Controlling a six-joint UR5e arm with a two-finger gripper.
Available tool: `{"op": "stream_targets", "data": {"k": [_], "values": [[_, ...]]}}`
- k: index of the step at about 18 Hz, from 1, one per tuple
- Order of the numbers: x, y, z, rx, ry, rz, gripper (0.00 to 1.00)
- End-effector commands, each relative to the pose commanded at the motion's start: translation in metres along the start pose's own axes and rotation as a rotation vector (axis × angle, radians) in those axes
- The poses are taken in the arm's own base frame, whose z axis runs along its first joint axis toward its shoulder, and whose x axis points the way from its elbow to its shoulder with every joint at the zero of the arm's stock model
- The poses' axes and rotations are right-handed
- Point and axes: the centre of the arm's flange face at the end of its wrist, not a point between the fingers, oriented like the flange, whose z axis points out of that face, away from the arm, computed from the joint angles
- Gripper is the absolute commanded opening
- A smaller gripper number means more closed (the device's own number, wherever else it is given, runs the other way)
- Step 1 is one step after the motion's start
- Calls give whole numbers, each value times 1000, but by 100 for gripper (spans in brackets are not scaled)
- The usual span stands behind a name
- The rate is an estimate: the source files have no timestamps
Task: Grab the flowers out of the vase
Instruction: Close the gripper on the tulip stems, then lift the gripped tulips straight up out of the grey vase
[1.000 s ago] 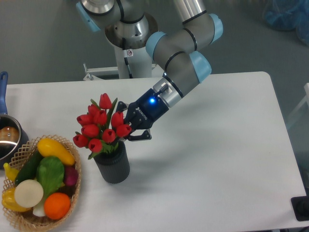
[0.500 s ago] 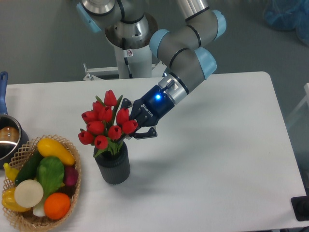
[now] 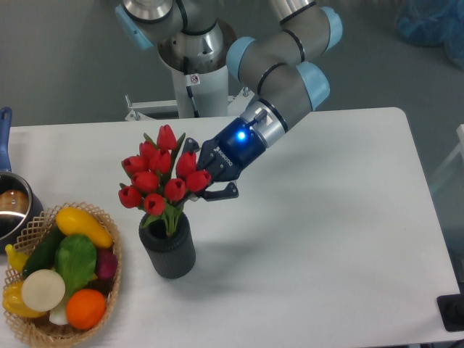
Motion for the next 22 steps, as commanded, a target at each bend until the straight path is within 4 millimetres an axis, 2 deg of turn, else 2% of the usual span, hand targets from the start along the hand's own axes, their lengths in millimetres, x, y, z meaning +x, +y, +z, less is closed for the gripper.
{"op": "stream_targets", "data": {"k": [4, 8, 15, 22], "values": [[9, -12, 1, 17, 10, -20, 23], [16, -32, -6, 44, 8, -25, 23], [17, -40, -13, 89, 14, -32, 23], [15, -54, -39, 177, 3, -26, 23]]}}
